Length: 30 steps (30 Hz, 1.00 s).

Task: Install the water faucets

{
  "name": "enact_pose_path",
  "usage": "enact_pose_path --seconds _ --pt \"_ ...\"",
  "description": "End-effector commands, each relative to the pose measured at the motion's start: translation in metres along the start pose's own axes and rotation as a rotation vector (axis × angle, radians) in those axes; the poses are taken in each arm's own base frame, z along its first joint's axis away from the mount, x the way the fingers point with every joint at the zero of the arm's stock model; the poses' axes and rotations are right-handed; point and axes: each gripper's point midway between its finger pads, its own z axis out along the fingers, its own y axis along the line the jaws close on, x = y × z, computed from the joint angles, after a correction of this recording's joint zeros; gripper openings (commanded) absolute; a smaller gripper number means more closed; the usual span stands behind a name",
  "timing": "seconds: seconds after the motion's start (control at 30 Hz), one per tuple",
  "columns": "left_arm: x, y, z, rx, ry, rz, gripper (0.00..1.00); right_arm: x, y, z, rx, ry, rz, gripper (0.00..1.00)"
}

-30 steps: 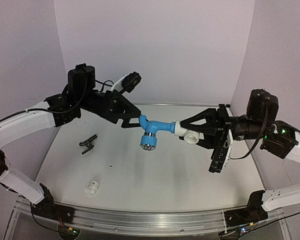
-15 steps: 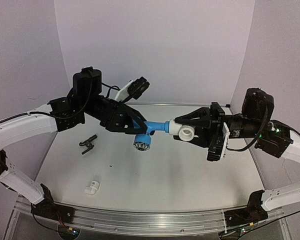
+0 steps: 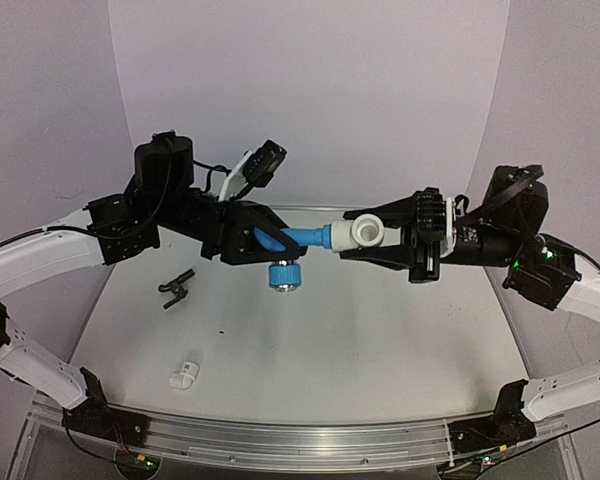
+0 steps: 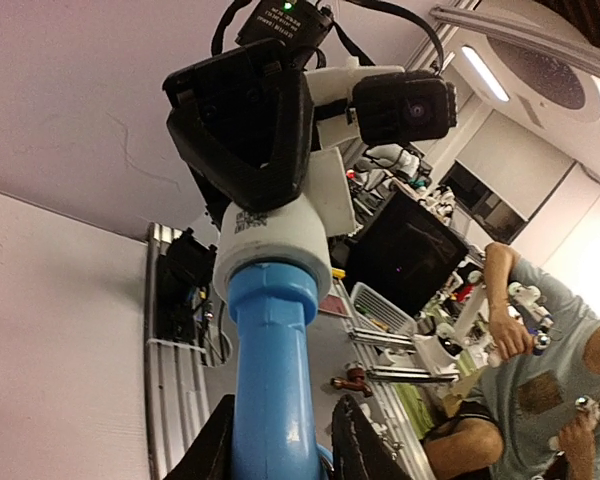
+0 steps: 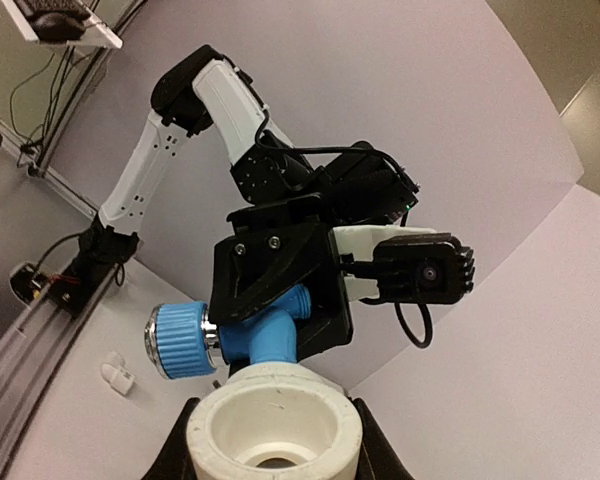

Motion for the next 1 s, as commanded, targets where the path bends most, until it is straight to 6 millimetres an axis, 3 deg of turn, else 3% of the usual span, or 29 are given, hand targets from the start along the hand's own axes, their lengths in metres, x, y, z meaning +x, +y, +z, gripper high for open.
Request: enact_pose_path --seconds 0.0,0.2,0.43,0.6,0.73,0.77,0.83,0.87,0.93,0.97 --pt "-0.006 -0.020 -0.007 -0.073 -0.039 0.229 0.26 -0.033 -0.040 -0.002 0.115 -0.090 0.263 0.00" --pt "0.000 -0.001 -0.006 -0.216 -0.027 0.371 0.16 -0.028 -0.039 0.003 0.090 -0.097 0.581 0.00" --pt "-0.001 0.002 -0.016 -0.367 -0.017 0.593 0.16 -0.022 -0.021 0.012 -0.015 -0.095 0.891 0.00" --pt "-0.004 0.002 -0.028 -0.464 -0.014 0.708 0.17 -0.019 -0.009 0.012 -0.062 -0.086 0.948 0.00" --pt "-0.006 0.001 -0.032 -0.488 -0.018 0.719 0.19 -0.025 -0.021 0.011 -0.019 -0.097 0.845 0.00" --pt "-0.007 0.001 -0.032 -0.494 -0.024 0.706 0.24 -0.025 -0.026 0.010 0.003 -0.095 0.817 0.00" --pt "-0.014 0.000 -0.034 -0.510 -0.050 0.654 0.50 -0.031 -0.037 0.007 0.045 -0.089 0.655 0.00" --pt "-0.015 0.002 -0.036 -0.523 -0.056 0.643 0.58 -0.032 -0.040 0.007 0.056 -0.086 0.633 0.00" --pt "-0.025 0.000 -0.041 -0.555 -0.103 0.558 0.84 -0.041 -0.047 0.001 0.075 -0.066 0.421 0.00" --pt "-0.027 -0.001 -0.043 -0.558 -0.117 0.537 0.90 -0.042 -0.047 0.000 0.073 -0.057 0.362 0.00"
